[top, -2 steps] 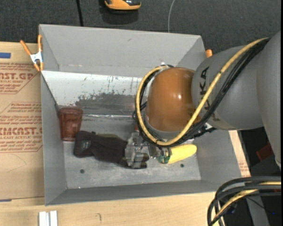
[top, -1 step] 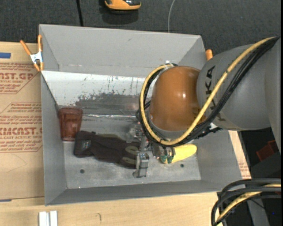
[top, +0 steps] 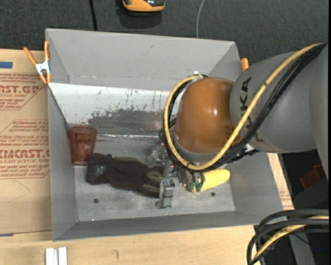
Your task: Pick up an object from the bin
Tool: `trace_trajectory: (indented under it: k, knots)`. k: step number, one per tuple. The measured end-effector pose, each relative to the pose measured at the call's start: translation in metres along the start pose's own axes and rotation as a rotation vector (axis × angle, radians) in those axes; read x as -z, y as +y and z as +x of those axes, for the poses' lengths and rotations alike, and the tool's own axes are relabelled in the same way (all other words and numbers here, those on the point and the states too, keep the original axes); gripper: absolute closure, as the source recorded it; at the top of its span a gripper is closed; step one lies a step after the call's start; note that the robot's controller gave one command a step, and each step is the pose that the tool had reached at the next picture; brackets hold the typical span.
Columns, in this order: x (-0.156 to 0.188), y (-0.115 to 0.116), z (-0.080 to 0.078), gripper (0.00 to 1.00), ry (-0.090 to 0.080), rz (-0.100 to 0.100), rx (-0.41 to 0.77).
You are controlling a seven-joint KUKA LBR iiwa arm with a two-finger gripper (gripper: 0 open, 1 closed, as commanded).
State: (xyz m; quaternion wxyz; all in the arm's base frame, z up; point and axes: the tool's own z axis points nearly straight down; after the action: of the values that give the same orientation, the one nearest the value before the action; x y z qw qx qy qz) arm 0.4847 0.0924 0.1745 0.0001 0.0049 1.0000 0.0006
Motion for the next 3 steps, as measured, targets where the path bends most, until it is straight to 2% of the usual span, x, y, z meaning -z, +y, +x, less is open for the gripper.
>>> trace_trajectory:
  k: [1,2,3]
  knots:
    - [-0.041,0.005,-0.02,0.0,-0.006,0.0,0.082]
    - [-0.09,0.016,-0.026,1.0,-0.005,0.0,0.127]
    - [-0.09,0.016,-0.026,1.0,-0.005,0.0,0.127]
